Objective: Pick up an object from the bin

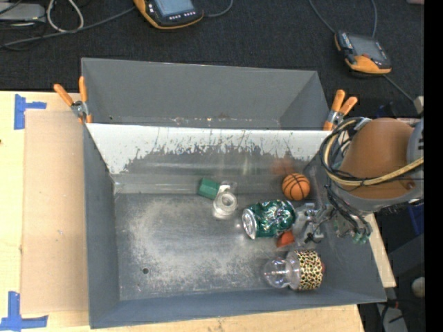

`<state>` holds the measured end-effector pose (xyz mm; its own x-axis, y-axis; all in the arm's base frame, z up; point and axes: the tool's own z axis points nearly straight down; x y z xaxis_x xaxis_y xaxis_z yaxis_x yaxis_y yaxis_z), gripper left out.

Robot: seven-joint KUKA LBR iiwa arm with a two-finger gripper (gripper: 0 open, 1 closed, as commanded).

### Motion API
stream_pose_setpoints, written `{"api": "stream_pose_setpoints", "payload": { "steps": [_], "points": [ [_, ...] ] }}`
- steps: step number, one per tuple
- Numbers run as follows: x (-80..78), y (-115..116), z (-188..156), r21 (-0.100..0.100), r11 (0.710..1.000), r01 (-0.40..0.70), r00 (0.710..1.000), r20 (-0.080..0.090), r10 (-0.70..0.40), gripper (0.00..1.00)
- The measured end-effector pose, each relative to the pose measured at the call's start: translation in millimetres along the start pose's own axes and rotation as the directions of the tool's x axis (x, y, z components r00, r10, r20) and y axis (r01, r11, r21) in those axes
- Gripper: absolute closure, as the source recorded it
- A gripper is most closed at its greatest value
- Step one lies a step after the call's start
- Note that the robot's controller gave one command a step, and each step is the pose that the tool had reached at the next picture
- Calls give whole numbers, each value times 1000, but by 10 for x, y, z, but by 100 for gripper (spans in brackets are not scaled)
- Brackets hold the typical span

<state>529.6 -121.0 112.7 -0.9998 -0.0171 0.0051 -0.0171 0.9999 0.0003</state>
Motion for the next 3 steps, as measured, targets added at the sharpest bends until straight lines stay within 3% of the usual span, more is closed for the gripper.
{"api": "stream_pose_setpoints", "payload": {
  "steps": [1,2,3],
  "points": [
    [-254,23,165,3,985,175,985,10,-175,100],
    [-299,-59,221,3,949,316,949,12,-316,100],
    [-313,-224,252,10,949,316,949,17,-316,100]
  ]
}}
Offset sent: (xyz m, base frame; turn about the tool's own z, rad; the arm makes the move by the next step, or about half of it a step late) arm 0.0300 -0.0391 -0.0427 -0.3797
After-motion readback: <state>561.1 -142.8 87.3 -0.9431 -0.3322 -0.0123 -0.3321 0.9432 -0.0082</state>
